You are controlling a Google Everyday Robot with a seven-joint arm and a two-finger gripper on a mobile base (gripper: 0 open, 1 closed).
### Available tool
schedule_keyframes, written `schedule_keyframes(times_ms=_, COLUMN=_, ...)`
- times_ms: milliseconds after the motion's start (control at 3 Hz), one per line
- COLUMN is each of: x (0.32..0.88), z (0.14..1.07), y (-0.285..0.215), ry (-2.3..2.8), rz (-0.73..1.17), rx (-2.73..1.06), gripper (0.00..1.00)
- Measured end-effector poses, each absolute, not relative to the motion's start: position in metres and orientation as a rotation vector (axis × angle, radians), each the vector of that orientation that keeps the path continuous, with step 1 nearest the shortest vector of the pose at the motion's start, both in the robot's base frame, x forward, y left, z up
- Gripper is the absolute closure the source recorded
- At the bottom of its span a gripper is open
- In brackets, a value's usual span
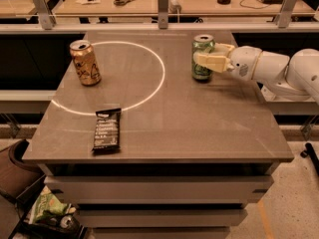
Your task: Place green can upright
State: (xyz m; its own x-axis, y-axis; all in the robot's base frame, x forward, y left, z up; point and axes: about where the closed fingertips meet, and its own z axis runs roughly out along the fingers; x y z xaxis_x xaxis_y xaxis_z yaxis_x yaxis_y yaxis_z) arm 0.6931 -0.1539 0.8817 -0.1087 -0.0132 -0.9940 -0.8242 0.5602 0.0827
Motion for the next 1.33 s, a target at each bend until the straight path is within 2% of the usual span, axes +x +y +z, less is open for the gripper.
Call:
schedule_keyframes(times_ms=1000, x=0.6931, z=0.8828, y=-0.1540, ry=1.538, rz=0.805, rx=-0.739, gripper=1.00)
schedule_keyframes(times_ms=1333, x=0.6931, z=0.8828, y=-0.1538, ry=1.537, rz=0.805, rx=-0.739, gripper=0.84)
